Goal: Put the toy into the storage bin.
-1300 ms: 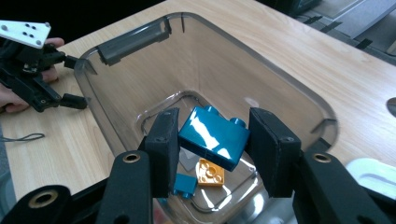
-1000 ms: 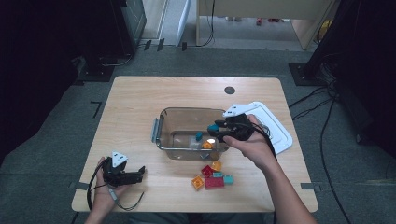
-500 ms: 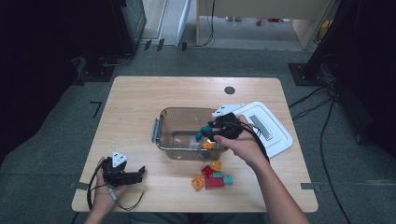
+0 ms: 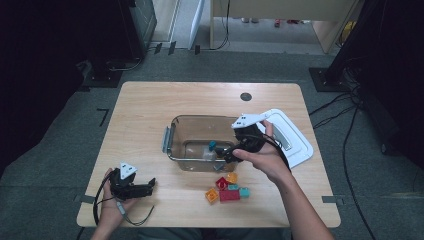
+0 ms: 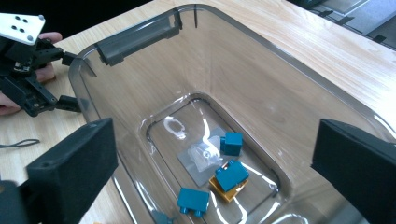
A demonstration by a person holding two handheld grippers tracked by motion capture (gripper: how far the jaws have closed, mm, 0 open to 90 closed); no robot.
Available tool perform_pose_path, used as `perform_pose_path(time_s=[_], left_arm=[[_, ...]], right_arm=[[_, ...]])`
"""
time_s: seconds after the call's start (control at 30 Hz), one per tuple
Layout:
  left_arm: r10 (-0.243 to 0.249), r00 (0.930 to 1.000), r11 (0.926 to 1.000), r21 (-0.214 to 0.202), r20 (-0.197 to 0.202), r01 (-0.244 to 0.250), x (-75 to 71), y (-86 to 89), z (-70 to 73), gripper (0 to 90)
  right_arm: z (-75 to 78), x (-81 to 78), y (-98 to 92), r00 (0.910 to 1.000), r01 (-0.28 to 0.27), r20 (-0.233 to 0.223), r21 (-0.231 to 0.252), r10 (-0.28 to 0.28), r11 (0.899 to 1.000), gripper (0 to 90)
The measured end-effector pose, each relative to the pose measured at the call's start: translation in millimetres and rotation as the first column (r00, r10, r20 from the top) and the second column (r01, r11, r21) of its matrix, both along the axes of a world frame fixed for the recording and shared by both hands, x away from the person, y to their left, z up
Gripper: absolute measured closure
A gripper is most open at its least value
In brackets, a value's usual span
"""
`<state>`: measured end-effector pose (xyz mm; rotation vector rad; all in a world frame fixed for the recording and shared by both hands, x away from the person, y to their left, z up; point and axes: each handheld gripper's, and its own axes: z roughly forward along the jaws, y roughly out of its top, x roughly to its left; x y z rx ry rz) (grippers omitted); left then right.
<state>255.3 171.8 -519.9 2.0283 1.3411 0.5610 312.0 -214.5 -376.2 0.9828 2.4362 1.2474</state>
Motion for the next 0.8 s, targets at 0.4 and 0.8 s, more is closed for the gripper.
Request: perform_pose_path(time_s=[0.4, 0.8], left_arm=[[-0.001, 1.0000, 1.0000, 0.000, -0.001, 0.001, 0.0, 0.0, 0.1, 0.0], [-0.001, 1.0000, 1.0000, 0.002, -0.002, 0.001, -0.1, 0.1, 0.2, 0.0]], right_arm=[[6.2, -22.3, -36.0, 0.9972, 0.058, 0.048, -0.001, -0.058, 0.998, 0.0], [-2.8, -43.1, -78.3, 0.9914, 0.119, 0.055, 0.010, -0.119, 0.993, 0.0]])
